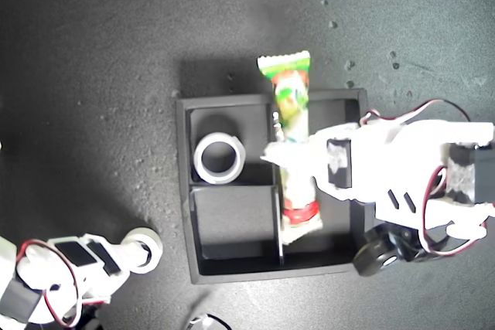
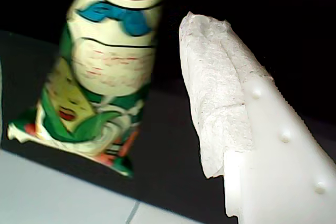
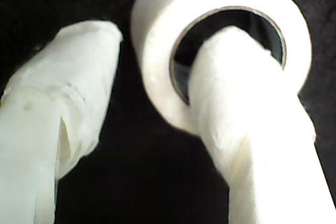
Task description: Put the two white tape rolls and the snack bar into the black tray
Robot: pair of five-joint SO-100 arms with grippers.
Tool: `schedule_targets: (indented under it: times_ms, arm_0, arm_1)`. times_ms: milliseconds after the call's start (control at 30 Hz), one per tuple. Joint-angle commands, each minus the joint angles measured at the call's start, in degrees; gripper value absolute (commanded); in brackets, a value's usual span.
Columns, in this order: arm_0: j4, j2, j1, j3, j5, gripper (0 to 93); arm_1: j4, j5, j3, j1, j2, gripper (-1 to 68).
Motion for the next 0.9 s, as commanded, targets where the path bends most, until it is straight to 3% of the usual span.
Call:
schedule_targets:
  times_ms: [0,467,600,633,800,867]
  arm_0:
    - [-1.49,-0.09,-0.97,-0.26,0.09,10.8]
    - [-7.65,-8.26,0.26,0.62,-3.78,8.0]
    - [-7.56,-5.71,-0.62,2.90,-5.01,1.7]
    - [-7.21,-4.22,-0.88,3.25,-4.66,1.5]
    - [2.55,2.72,-2.72,-2.64,-0.26,0.8]
    - [8.96,3.08,-4.22,-8.96,2.37,0.7]
  arm_1:
    - [1.14,-0.62,-0.09,-0.44,0.79,25.2]
    - [7.29,13.01,-6.06,2.02,0.79,18.3]
    - [13.27,26.10,-12.74,3.34,0.88,3.0]
    - [15.38,29.53,-14.85,3.78,0.88,2.1]
    - [28.92,43.15,-26.28,3.43,1.41,0.2]
    - [28.92,47.90,-17.93,3.52,7.29,0.0]
